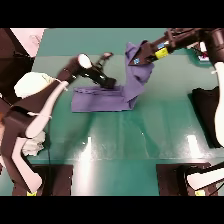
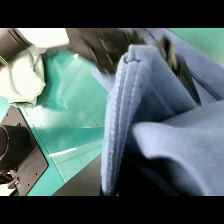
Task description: Fold the shirts.
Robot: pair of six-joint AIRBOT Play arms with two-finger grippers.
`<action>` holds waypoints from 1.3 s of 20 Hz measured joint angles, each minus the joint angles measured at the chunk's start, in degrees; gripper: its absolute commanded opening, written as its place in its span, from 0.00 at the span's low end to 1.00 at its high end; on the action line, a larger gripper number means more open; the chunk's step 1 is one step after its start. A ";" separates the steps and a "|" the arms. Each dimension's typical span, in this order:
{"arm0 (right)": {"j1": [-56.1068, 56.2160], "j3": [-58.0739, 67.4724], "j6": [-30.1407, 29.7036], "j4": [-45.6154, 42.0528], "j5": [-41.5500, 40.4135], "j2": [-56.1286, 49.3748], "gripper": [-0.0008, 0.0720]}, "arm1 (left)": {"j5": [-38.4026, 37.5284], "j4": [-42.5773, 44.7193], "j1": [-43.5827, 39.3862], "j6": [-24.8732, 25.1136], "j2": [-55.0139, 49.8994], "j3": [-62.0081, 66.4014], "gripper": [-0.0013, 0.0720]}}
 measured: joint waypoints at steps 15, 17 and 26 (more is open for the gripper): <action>20.39 -0.52 -17.57 7.21 -30.49 -17.25 0.86 | -13.88 9.55 28.17 1.55 24.28 0.37 0.05; 17.73 -3.89 -16.11 3.98 -27.15 -14.16 0.86 | -14.49 9.49 28.61 1.60 24.61 0.35 0.05; -4.48 -37.20 -8.81 -2.54 -21.20 0.94 0.88 | -15.74 6.64 29.00 1.62 24.98 0.31 0.05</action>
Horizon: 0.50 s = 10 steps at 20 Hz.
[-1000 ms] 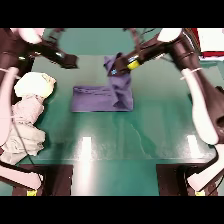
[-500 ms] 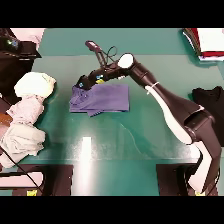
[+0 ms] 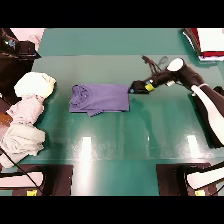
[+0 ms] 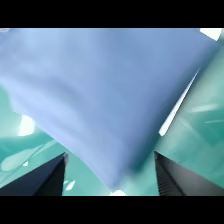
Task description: Fold the shirts.
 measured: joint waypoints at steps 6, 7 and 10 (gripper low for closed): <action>-2.03 -6.80 -2.78 11.78 -2.58 -4.85 0.88 | 0.17 -1.40 0.02 0.00 0.00 0.00 0.05; -1.05 -5.97 -3.43 14.29 -2.73 -6.49 0.88 | 0.17 -1.51 0.02 0.02 0.00 0.00 0.05; 2.60 -1.68 -5.53 20.98 -3.17 -11.87 0.70 | 0.17 -1.53 0.02 0.00 0.00 0.00 0.05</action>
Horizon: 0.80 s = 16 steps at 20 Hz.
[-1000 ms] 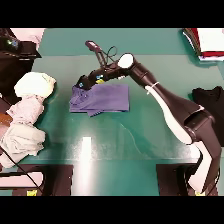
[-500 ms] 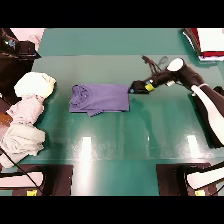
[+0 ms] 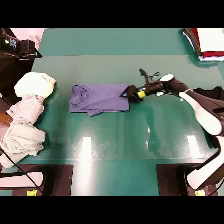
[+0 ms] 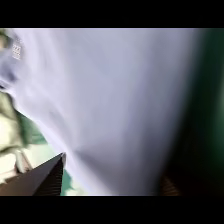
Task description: Fold the shirts.
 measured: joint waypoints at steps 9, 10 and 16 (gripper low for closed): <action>3.85 11.21 -5.88 6.91 -0.31 -3.06 0.04 | -0.81 -0.39 0.00 0.00 0.00 0.00 0.05; 2.36 11.58 -4.92 4.90 -0.17 -1.18 0.04 | -0.96 -0.50 0.00 -0.04 0.00 0.00 0.05; -14.19 11.91 2.45 -12.00 4.11 13.20 0.04 | -1.11 -0.90 -4.70 -0.33 -0.02 -0.04 0.05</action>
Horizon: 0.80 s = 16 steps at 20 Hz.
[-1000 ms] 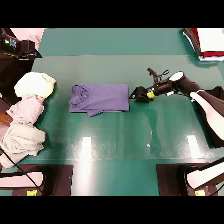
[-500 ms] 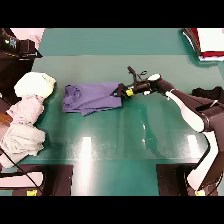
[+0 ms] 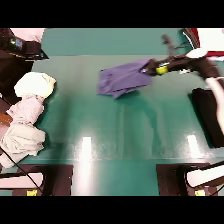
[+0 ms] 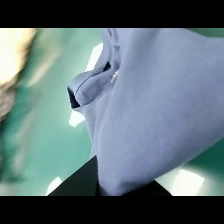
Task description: Fold the shirts.
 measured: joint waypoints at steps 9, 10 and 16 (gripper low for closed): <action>-35.98 -12.66 5.49 -13.00 -3.17 17.97 0.04 | 8.17 -0.15 -14.38 -0.15 -0.02 -4.20 0.05; -38.88 -13.55 5.16 -13.35 -3.67 18.67 0.04 | 8.96 -0.15 -15.45 -0.15 -0.02 -5.05 0.05; -45.48 -10.64 3.02 -13.99 -4.37 20.22 0.04 | 11.17 0.48 -17.92 -0.15 -0.02 -8.41 0.05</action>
